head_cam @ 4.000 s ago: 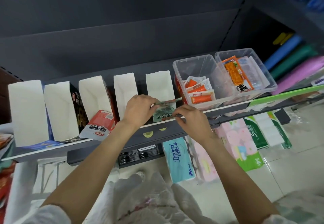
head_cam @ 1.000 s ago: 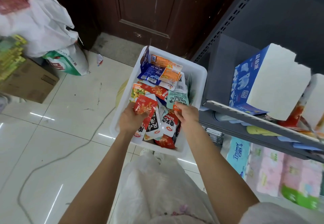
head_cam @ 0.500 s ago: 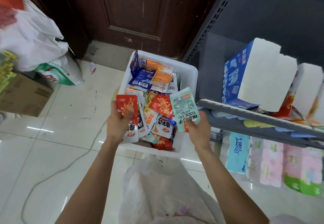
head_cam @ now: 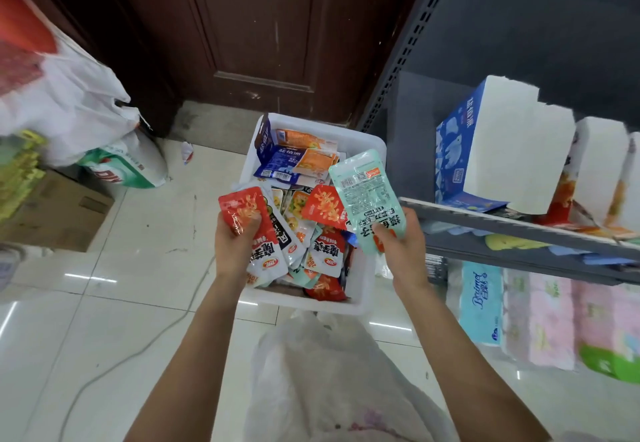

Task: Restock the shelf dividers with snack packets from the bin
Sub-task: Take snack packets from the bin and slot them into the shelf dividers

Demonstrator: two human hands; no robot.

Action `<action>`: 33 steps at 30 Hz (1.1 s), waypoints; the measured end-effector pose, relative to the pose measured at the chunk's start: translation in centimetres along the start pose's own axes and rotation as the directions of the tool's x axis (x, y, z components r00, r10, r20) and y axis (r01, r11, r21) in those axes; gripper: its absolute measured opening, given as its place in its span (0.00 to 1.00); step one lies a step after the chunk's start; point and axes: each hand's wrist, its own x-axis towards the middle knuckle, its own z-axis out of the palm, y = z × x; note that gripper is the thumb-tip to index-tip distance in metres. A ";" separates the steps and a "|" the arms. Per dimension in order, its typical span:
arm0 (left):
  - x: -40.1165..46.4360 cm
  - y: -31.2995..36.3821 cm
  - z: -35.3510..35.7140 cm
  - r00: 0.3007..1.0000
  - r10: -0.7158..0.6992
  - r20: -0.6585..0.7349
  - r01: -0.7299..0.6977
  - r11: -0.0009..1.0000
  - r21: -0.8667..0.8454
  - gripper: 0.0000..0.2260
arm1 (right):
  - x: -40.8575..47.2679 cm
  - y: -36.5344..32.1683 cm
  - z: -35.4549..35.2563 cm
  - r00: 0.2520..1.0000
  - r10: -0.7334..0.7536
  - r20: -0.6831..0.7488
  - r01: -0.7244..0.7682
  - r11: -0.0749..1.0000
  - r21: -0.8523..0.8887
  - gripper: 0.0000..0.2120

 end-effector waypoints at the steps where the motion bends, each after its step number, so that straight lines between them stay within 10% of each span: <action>1: -0.1 0.0 -0.1 1.000 0.001 -0.001 -0.001 1.000 -0.007 0.15 | -0.1 -0.3 0.3 1.000 -0.018 0.023 0.018 1.000 -0.008 0.13; 9: -0.6 0.5 -0.5 0.999 0.038 -0.037 -0.040 0.998 -0.042 0.16 | -1.8 -3.7 0.9 0.997 -0.022 0.076 0.011 0.989 0.147 0.12; 15: -1.6 1.5 1.1 0.973 -0.161 0.166 0.206 0.931 -0.302 0.15 | -2.3 -7.5 -0.2 0.975 -0.015 0.221 -0.105 0.847 0.521 0.13; 21: -3.4 3.5 5.2 0.917 -0.211 0.339 0.371 0.762 -0.530 0.19 | -2.6 -5.3 0.5 0.986 0.076 0.146 -0.123 0.929 0.348 0.12; 33: -6.5 5.5 9.1 0.949 -0.002 0.316 0.100 0.951 -0.293 0.26 | -2.8 -3.5 -2.8 1.000 0.017 0.010 -0.018 0.999 0.035 0.11</action>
